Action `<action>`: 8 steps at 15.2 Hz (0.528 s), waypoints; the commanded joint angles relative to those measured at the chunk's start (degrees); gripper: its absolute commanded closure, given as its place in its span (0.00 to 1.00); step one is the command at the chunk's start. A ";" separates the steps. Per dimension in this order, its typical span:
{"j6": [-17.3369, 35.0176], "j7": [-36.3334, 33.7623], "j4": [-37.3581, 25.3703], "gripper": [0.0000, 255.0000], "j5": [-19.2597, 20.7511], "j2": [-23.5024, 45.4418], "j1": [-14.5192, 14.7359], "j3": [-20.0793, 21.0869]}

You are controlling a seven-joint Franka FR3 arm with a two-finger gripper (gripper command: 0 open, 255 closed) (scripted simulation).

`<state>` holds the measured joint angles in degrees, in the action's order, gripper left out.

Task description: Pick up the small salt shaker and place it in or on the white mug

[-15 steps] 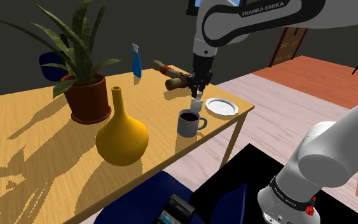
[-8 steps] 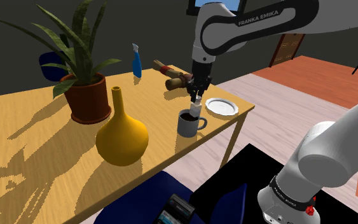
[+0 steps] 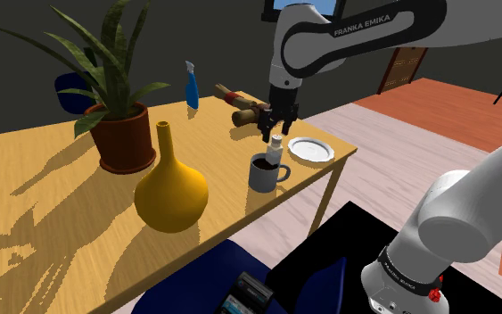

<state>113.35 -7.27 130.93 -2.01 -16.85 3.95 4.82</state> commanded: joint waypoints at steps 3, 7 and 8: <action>-1.98 0.01 -1.55 0.00 0.01 -0.42 -0.02 -0.05; -7.42 0.01 -6.25 0.00 0.06 -1.17 -0.07 -0.19; -7.42 0.01 -6.24 0.00 0.06 -1.18 -0.07 -0.19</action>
<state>106.33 -7.30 125.05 -1.97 -18.04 3.91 4.67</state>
